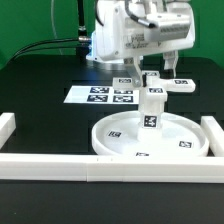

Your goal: Assemble round table

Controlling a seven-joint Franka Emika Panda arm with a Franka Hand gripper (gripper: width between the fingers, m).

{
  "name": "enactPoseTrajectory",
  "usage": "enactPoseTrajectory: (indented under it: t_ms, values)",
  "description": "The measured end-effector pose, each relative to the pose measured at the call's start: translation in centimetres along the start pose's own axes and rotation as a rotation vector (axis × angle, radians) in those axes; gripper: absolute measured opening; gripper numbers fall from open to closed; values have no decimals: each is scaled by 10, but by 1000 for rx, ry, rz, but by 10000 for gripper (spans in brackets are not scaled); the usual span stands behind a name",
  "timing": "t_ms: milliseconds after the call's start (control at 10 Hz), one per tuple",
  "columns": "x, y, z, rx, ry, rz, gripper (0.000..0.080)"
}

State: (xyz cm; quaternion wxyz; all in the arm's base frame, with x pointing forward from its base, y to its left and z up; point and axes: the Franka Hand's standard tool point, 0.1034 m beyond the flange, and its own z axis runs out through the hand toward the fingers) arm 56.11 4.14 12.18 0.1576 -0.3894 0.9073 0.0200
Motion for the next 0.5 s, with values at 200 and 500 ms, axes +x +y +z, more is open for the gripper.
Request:
enactPoseTrajectory:
  t_ms: [200, 500]
  values:
    - [-12, -3, -27, -13, -46, -14, 648]
    - [-14, -3, -30, -13, -52, -20, 649]
